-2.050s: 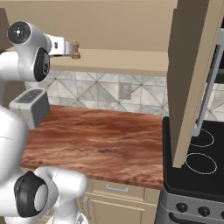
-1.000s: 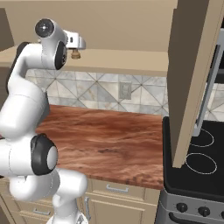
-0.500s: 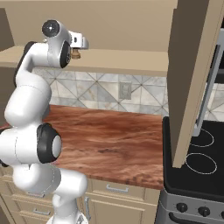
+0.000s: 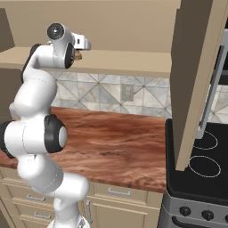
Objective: Retrieve the shaker from the cabinet and place it next the steak on a plate on the dining table.
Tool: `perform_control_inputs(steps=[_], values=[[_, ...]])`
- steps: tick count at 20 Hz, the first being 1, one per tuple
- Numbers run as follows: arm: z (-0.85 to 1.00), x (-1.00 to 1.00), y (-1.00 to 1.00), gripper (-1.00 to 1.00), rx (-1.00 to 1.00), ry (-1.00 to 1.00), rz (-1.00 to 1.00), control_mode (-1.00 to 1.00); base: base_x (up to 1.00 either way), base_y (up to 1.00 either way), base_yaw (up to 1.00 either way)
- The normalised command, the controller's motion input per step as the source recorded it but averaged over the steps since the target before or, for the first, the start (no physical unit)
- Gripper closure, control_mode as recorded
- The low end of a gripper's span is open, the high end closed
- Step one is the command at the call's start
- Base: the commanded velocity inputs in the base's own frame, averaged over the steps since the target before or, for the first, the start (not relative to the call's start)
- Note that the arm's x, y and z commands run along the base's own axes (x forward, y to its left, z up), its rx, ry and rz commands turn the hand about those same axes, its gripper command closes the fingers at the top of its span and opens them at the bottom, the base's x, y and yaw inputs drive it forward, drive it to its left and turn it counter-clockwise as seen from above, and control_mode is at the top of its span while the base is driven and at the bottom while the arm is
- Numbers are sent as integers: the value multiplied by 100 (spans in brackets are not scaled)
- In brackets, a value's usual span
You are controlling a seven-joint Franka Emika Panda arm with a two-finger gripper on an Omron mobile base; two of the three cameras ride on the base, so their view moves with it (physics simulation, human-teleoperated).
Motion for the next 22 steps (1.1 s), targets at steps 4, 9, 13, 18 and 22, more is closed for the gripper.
perform_control_inputs(steps=[4, 9, 13, 18, 22], values=[[0, 40, 7, -100, 0, 0, 0, -100, 0, 0, 0], [0, 36, 1, -100, 0, 0, 0, -100, 0, 0, 0], [-6, 24, 1, 100, 0, 0, 0, -100, 0, 0, 0], [-12, 7, 0, 100, 0, 0, 0, -100, 0, 0, 0], [0, 0, 0, 100, 0, 0, 0, -100, 0, 0, 0]])
